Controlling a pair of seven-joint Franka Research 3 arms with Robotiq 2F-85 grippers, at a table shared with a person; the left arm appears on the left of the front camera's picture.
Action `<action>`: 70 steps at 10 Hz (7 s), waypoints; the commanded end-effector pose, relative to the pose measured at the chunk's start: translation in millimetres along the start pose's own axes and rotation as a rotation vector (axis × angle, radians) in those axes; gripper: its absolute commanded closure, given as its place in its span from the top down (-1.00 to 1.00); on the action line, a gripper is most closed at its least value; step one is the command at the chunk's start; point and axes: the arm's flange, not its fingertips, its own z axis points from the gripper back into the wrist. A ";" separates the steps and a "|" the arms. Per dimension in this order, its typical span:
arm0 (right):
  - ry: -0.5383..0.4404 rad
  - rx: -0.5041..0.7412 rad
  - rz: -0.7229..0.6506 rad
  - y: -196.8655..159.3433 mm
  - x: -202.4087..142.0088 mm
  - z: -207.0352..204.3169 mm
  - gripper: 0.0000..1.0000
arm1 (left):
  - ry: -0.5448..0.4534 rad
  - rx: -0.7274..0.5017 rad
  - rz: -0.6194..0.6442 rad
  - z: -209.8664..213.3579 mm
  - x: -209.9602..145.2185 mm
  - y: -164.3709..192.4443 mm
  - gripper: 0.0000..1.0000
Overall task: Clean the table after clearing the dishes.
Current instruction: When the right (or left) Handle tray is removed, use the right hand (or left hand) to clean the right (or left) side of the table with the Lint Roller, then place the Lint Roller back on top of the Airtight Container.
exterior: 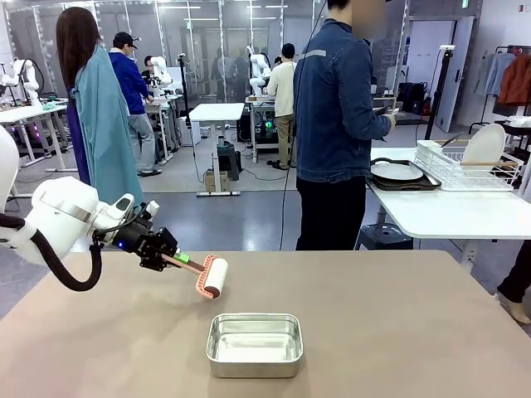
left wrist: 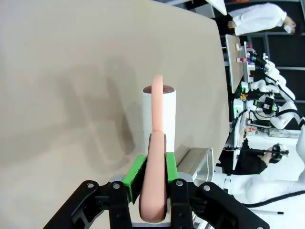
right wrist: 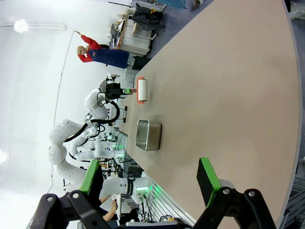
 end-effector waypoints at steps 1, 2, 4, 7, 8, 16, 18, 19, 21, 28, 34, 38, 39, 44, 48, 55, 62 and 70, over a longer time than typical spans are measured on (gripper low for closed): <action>-0.006 0.007 0.019 2.0 0.1 -0.2 1.00 | -0.042 0.006 0.050 4.4 8.0 7.9 -0.54; -0.006 0.007 0.019 2.0 0.1 -0.2 1.00 | -0.044 0.007 0.062 2.9 6.6 16.5 -0.54; -0.006 0.007 0.019 2.0 0.1 -0.2 1.00 | -0.037 0.006 0.136 0.6 6.2 48.5 -0.54; -0.006 0.007 0.019 2.0 0.1 -0.2 1.00 | 0.005 -0.040 0.147 22.5 -6.9 88.4 -0.54; -0.006 0.007 0.019 2.0 0.1 -0.2 1.00 | -0.001 -0.060 0.151 35.9 -12.9 100.5 -0.54; -0.006 0.007 0.019 2.0 0.1 -0.2 1.00 | -0.058 -0.007 0.152 183.4 -57.7 171.2 -0.54; -0.006 0.007 0.019 2.0 0.1 -0.2 1.00 | -0.042 -0.001 0.141 209.1 -70.2 178.0 -0.54; -0.006 0.007 0.019 2.0 0.1 -0.2 1.00 | -0.050 -0.005 0.139 224.3 -78.0 178.4 -0.54; -0.006 0.007 0.019 2.0 0.1 -0.2 1.00 | -0.061 0.029 0.130 250.9 -90.7 168.9 -0.54; -0.006 0.007 0.019 2.0 0.1 -0.2 1.00 | -0.231 0.120 -0.093 267.6 -159.2 -4.5 -0.54; -0.006 0.007 0.019 2.0 0.1 -0.2 1.00 | -0.147 0.056 -0.043 283.1 -128.3 39.3 -0.54; -0.006 0.007 0.019 2.0 0.1 -0.2 1.00 | -0.147 0.056 -0.043 283.1 -128.3 39.3 -0.54; -0.006 0.007 0.019 2.0 0.1 -0.2 1.00 | -0.147 0.056 -0.043 283.1 -128.3 39.3 -0.54; -0.006 0.007 0.019 2.0 0.1 -0.2 1.00 | 0.138 0.263 -0.747 254.2 -6.8 -147.2 -0.54; -0.006 0.007 0.019 2.0 0.1 -0.2 1.00 | 0.507 0.249 -1.060 163.0 -19.0 -284.0 -0.54; -0.006 0.007 0.019 2.0 0.1 -0.2 1.00 | 0.671 0.336 -1.059 62.8 -81.7 -352.8 -0.54; -0.006 0.007 0.019 2.0 0.1 -0.2 1.00 | 0.667 0.361 -1.052 61.8 -78.2 -346.8 -0.54; -0.006 0.007 0.019 2.0 0.1 -0.2 1.00 | 0.800 0.434 -1.003 -95.5 -61.5 -354.3 -0.54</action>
